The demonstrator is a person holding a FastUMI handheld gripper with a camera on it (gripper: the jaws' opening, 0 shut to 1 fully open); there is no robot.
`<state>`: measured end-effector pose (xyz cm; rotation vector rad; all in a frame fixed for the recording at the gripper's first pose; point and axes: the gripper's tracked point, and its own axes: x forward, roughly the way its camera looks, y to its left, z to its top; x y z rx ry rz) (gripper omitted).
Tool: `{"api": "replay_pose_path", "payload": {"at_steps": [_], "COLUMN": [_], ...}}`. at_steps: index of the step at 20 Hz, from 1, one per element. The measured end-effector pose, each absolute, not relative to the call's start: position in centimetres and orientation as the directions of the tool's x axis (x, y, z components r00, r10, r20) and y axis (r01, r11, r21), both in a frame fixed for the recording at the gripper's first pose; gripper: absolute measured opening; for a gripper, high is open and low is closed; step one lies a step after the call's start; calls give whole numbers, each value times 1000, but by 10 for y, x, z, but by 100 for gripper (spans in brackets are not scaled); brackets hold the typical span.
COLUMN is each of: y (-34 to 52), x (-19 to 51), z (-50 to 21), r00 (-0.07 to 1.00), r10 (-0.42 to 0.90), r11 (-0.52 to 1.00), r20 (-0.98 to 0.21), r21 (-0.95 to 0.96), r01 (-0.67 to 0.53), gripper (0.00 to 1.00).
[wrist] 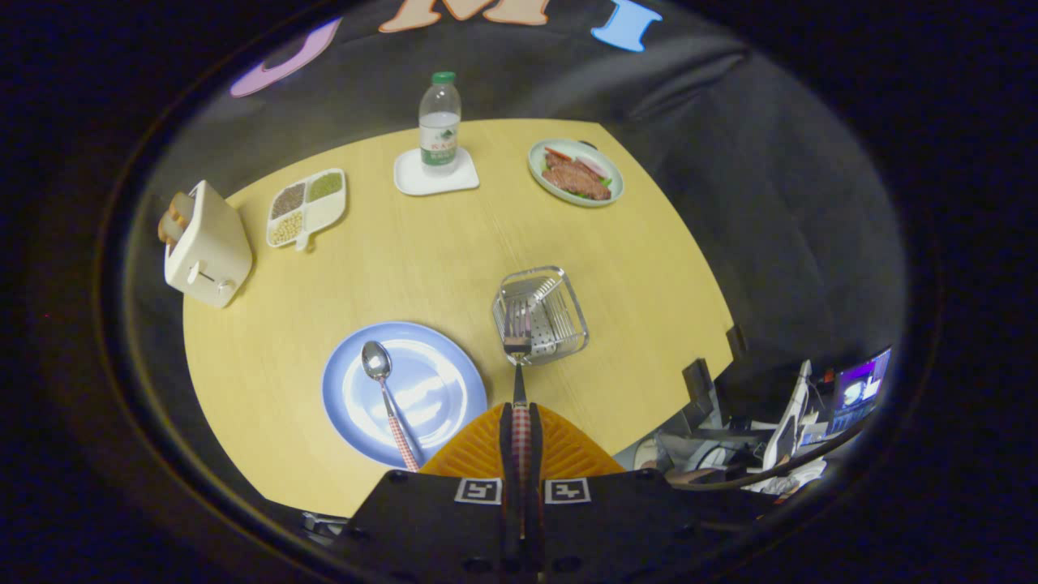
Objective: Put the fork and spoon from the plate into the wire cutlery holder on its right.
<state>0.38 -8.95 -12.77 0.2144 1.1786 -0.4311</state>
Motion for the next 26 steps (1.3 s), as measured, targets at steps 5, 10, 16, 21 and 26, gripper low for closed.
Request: {"api": "replay_pose_path", "payload": {"at_steps": [5,10,16,21,26], "y": [-110,-125,-121,-128,-125], "x": [28,41,65,63,62], "z": [-141,-172,-193,-195,-181], "r00": [200,46,14,9,81], "r10": [-127,-76,-4,-33,-44], "r11": [859,892,917,933,928], "r20": [-971,-996,-1000,-999,-996], "r21": [-6,-48,2,-27,-10], "r01": [512,450,399,359,373], "gripper": [5,6,8,14,53]}}
